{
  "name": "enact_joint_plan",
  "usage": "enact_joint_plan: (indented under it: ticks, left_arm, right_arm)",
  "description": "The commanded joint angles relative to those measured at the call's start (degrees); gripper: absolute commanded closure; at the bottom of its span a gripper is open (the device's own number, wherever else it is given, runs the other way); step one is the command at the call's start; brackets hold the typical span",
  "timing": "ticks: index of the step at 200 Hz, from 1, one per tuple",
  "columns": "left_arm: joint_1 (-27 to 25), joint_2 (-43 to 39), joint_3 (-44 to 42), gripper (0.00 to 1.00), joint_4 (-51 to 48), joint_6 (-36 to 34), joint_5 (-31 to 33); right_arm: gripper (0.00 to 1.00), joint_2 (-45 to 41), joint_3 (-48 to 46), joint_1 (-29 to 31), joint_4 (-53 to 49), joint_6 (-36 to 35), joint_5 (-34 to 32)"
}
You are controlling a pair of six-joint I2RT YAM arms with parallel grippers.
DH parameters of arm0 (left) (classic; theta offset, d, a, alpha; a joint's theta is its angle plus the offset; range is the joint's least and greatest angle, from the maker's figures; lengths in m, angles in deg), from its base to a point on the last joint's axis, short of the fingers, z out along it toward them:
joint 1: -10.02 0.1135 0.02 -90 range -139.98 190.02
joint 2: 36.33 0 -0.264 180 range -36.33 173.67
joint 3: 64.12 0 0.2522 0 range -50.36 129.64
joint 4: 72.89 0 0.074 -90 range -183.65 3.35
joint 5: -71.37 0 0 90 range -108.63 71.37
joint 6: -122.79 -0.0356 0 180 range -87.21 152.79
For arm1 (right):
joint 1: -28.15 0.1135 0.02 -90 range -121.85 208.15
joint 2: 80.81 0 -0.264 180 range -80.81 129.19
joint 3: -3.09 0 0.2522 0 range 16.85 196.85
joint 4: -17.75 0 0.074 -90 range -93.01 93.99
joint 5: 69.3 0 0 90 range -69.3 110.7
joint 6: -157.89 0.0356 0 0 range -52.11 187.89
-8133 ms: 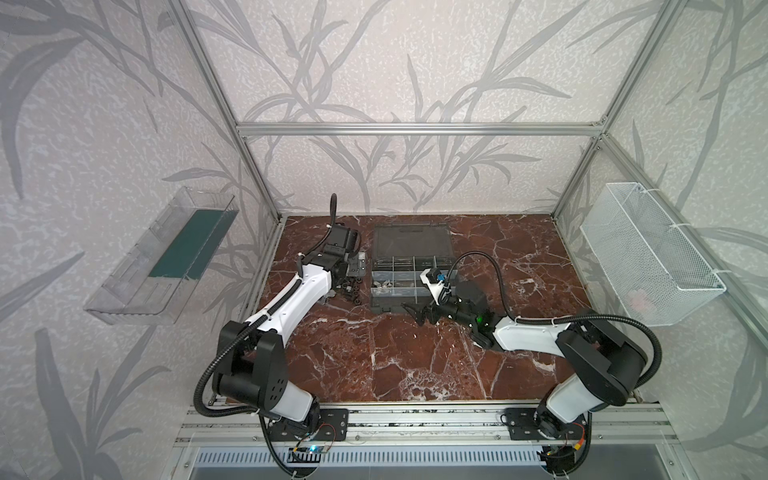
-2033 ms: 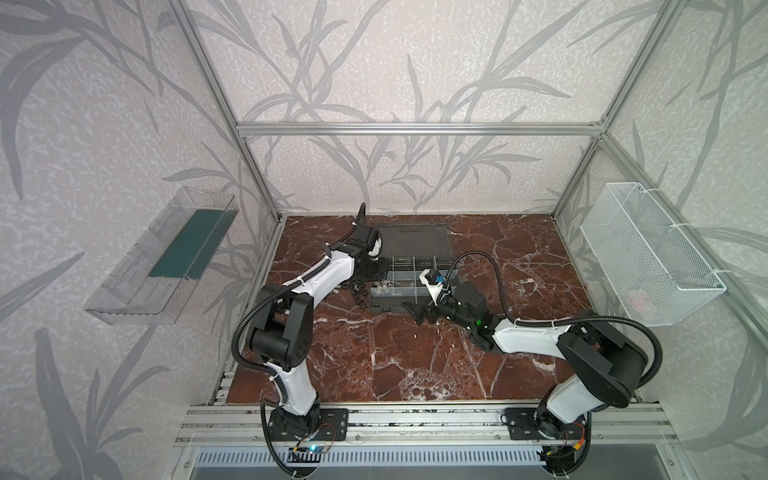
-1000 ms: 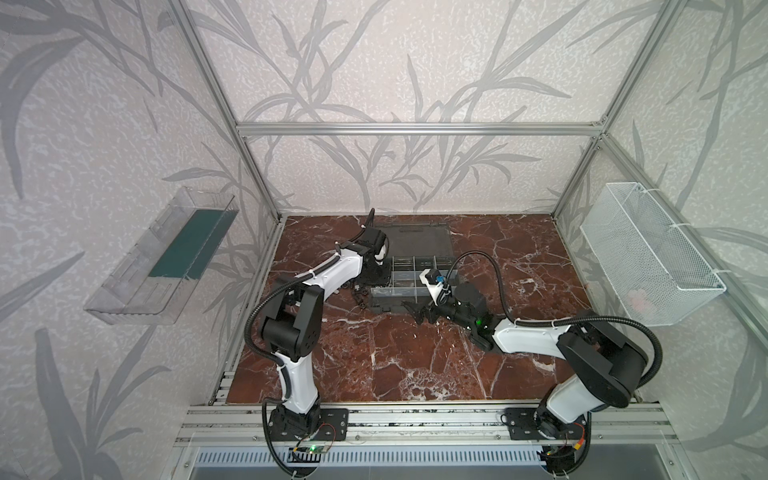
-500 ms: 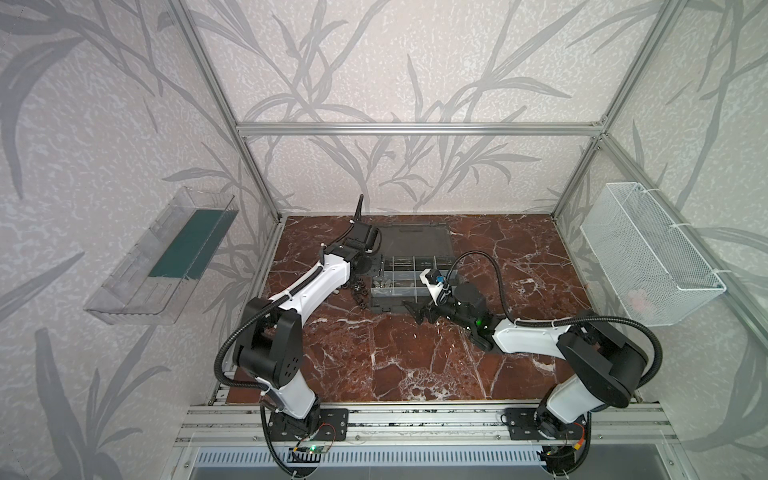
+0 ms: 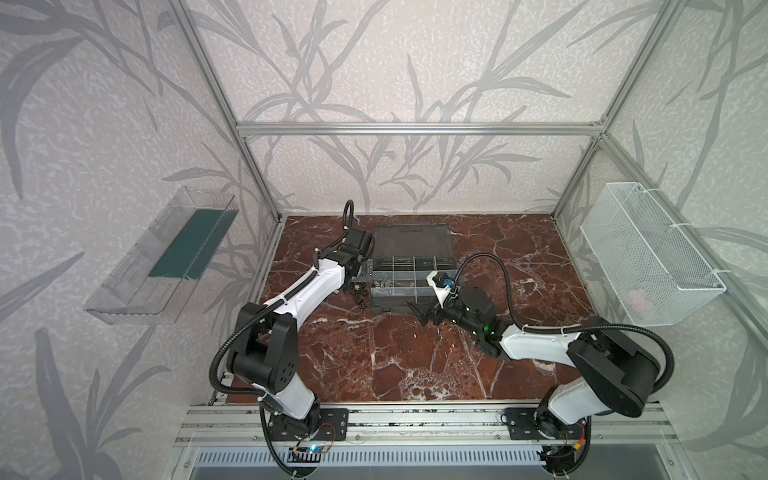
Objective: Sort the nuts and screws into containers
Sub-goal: 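Move the open left gripper back over the pile and lower it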
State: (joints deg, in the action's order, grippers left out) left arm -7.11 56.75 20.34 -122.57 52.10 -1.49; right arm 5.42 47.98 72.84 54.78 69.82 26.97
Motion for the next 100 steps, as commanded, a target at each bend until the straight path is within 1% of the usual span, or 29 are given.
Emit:
enact_joint_plan:
  ticks: [1,10,20,46,74,100]
  left_arm:
    - [6.8,-0.4,-0.1,0.01,-4.8,5.1,-8.9]
    - [9.9,-0.7,-1.8,0.0,-3.7,6.1,-14.2]
    - [11.9,-0.6,-2.7,0.01,-3.4,6.3,-17.3]
    - [13.1,2.2,-2.4,0.0,-4.4,6.0,-17.3]
    - [15.4,6.1,-1.8,0.01,-4.1,5.6,-21.4]
    - [18.8,11.1,4.8,0.0,-9.0,3.4,-20.5]
  right_arm:
    - [0.01,-4.0,-0.8,0.3,2.4,-1.5,0.9]
    - [0.01,-4.6,-0.8,0.3,2.1,-1.5,1.6]
    - [0.01,-5.0,-1.1,0.3,2.6,-1.5,2.3]
    - [0.01,-5.3,-1.3,0.3,2.8,-1.7,2.6]
    - [0.01,-4.9,-1.5,0.4,3.3,-1.8,2.6]
    - [0.01,-3.6,-0.2,0.3,1.8,-1.0,2.7]
